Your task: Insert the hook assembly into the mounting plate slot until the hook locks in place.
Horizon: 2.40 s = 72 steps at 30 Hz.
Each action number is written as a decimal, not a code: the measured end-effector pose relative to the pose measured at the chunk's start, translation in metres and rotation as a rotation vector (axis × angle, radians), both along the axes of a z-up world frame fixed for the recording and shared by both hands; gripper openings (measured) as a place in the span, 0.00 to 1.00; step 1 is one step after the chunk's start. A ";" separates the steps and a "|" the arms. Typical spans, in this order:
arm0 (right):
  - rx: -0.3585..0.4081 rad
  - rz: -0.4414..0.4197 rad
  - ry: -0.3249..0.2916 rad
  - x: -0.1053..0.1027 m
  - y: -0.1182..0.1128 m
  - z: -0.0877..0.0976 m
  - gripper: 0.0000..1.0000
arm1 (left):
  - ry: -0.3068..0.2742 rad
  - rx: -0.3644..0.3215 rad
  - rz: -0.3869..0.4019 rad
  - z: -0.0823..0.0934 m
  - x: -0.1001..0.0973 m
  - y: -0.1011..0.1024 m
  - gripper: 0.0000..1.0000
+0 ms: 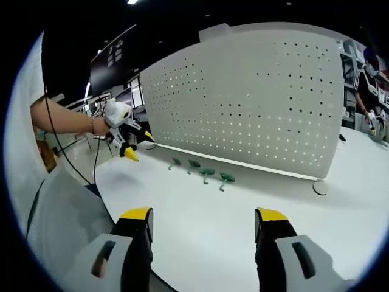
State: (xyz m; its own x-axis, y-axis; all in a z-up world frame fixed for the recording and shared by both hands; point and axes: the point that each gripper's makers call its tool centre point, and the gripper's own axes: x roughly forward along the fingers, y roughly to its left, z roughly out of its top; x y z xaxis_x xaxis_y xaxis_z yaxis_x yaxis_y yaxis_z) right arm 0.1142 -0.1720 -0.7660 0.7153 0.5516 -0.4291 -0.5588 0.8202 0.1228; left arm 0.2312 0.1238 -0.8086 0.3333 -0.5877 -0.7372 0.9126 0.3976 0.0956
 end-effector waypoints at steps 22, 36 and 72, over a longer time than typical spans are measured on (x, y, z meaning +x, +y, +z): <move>-0.018 0.014 0.007 -0.002 0.004 -0.002 0.65 | -0.038 0.147 -0.225 -0.013 0.029 -0.021 0.68; -0.027 0.030 0.017 -0.004 0.007 -0.005 0.65 | -0.027 0.231 -0.317 -0.024 0.042 -0.022 0.68; -0.011 -0.007 0.046 -0.004 0.001 -0.011 0.65 | 0.054 0.367 -0.531 -0.068 0.055 -0.043 0.60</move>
State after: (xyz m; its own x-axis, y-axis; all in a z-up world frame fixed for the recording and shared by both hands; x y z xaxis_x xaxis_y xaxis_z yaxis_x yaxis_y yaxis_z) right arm 0.1101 -0.1708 -0.7767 0.6982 0.5419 -0.4677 -0.5472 0.8253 0.1394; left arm 0.2865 0.0809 -0.8770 0.0227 -0.3692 -0.9291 0.9833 -0.1594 0.0874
